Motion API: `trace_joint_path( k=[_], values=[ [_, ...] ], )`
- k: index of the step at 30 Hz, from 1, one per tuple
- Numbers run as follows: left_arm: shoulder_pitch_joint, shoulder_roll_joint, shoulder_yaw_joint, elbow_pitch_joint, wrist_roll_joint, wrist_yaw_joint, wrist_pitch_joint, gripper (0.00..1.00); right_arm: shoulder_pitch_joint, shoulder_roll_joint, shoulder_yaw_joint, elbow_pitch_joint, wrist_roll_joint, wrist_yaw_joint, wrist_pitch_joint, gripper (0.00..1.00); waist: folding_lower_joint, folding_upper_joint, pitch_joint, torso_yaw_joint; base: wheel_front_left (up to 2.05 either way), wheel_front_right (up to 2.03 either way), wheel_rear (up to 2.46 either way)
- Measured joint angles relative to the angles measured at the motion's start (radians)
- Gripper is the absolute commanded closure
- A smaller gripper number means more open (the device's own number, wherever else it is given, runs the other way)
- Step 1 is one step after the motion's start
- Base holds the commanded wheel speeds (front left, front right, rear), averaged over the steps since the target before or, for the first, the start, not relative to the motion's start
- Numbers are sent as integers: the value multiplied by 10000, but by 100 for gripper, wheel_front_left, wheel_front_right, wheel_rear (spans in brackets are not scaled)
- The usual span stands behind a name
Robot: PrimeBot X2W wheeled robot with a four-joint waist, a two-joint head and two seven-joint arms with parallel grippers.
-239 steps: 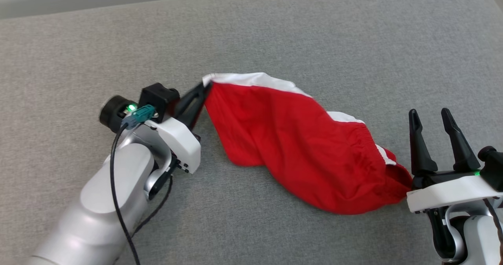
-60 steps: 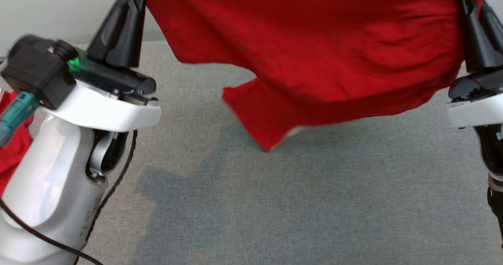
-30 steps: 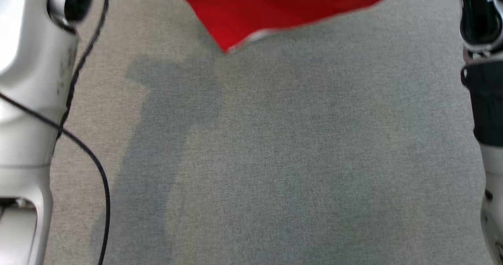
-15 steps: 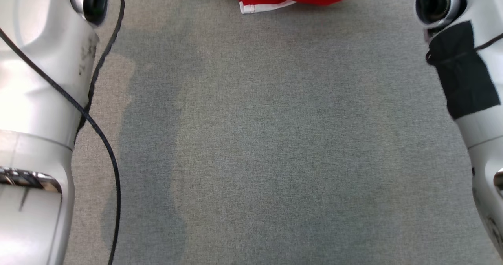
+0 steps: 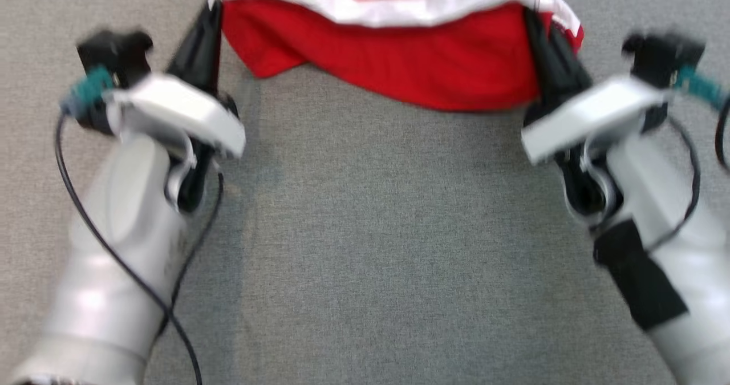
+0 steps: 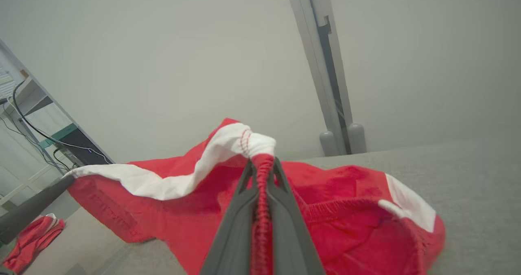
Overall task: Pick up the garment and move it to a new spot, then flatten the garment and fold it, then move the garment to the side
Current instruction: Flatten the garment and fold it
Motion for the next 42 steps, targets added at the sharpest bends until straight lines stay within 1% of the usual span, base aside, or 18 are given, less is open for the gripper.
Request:
trace_joint_path(
  k=[2, 3, 5, 7, 8, 9, 14, 20, 25, 29, 35, 39, 42],
  values=[
    [955, 10, 230, -763, 180, 0, 2, 100, 1062, -184, -40, -742, 73, -2, -6, 100, 0, 0, -153, 41, 0, 0, 0],
    [1475, 6, 360, -1147, 290, 0, 2, 100, 1539, -320, 105, -1070, 12, -2, -6, 100, 0, 0, -233, 58, 0, 0, 0],
    [2514, 21, 516, -1896, 581, 0, 4, 100, 2455, -416, 161, -1781, 19, -2, -6, 100, 0, 0, -437, 90, 0, 0, 0],
    [3496, 27, 738, -2721, 888, 0, 4, 100, 3243, -704, 357, -2560, -217, -2, -6, 100, 0, 0, -668, 129, 0, 0, 0],
    [4299, 73, 999, -3469, 1143, 0, 2, 100, 3982, -920, 364, -3202, -420, -2, -6, 100, 0, 0, -884, 157, 0, 0, 0],
    [4710, 96, 1101, -3824, 1267, 0, 2, 100, 4370, -978, 374, -3490, -504, -2, -6, 100, 0, 0, -1001, 165, 0, 0, 0],
    [6638, 211, 1429, -5210, 1693, 4, 2, 100, 5989, -993, 144, -4424, -798, -2, -6, 100, 0, 0, -1558, 105, 0, 0, 0],
    [8660, 125, 1952, -6567, 1810, 472, 4, 100, 7666, -976, -261, -5212, -1118, -2, -6, 100, 0, 0, -2209, -80, 0, 0, 0],
    [10094, 167, 2031, -7637, 1850, 846, 50, 100, 9231, -974, -848, -5931, -1452, -2, -6, 100, 1, 0, -2689, -139, 0, 0, 0],
    [10933, 196, 2033, -8483, 1850, 1145, 299, 100, 10233, -851, -1158, -6366, -1480, -2, -4, 100, 0, 0, -2922, -155, 0, 0, 0],
    [11289, 215, 2011, -9390, 1835, 1400, 652, 100, 10731, -662, -1471, -6706, -1563, -2, 155, 100, 0, 0, -2989, -249, 0, 0, 0],
    [11203, 341, 1950, -9653, 1843, 1333, 780, 100, 10741, -535, -1647, -6811, -1710, -2, 276, 100, 0, 0, -2865, -376, 0, 0, 0],
    [10588, 596, 1894, -9666, 1944, 1149, 947, 100, 10574, -150, -2127, -6738, -1850, -2, 412, 100, 0, 0, -2658, -466, 0, 0, 0]
  ],
)
